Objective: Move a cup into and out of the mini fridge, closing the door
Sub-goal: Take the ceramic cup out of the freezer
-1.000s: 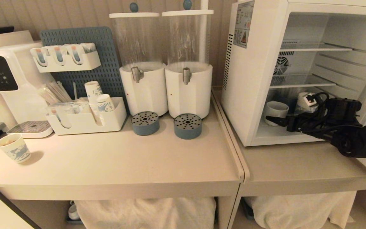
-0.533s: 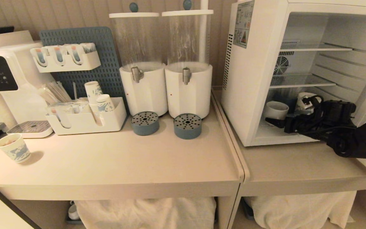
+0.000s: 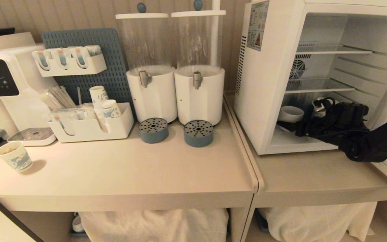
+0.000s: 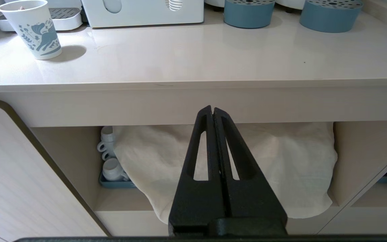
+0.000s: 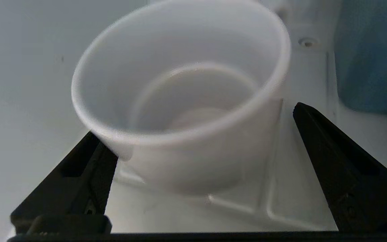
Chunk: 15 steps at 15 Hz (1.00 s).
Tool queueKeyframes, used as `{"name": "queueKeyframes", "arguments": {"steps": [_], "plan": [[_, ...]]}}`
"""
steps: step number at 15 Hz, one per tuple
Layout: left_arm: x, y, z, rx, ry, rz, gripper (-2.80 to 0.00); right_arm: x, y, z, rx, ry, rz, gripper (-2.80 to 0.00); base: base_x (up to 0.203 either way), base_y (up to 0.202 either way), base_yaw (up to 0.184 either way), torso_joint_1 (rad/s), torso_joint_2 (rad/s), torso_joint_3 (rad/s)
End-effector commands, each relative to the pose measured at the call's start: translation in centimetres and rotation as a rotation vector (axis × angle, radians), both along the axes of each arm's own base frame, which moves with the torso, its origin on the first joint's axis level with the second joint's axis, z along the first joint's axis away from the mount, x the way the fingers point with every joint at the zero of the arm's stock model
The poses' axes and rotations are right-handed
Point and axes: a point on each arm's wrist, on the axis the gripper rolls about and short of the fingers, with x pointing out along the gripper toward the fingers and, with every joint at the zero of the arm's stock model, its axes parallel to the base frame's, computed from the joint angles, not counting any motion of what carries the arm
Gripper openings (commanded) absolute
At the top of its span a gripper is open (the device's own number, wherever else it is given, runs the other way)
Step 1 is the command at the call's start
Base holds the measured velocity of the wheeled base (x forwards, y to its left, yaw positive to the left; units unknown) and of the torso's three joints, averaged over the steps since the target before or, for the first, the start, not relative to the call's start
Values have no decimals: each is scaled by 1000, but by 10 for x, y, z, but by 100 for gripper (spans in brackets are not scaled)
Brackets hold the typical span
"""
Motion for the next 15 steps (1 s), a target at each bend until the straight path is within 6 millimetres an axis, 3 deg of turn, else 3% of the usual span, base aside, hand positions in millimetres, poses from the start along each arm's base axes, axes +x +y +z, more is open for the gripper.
{"name": "queueKeyframes", "arguments": {"steps": [1,9,10,15], "plan": [[0,0,0,0,-1,0,-280,3,1,-1,0,-7,3,0,0,0,0,0,0,0],[0,0,0,0,-1,0,-280,5,2,-1,-15,-8,-6,0,0,0,0,0,0,0],[0,0,0,0,-1,0,-280,5,2,-1,-17,-6,-13,-280,0,0,0,0,0,0],[0,0,0,0,-1,0,-280,2,2,3,-16,1,-13,-280,0,0,0,0,0,0]]}}
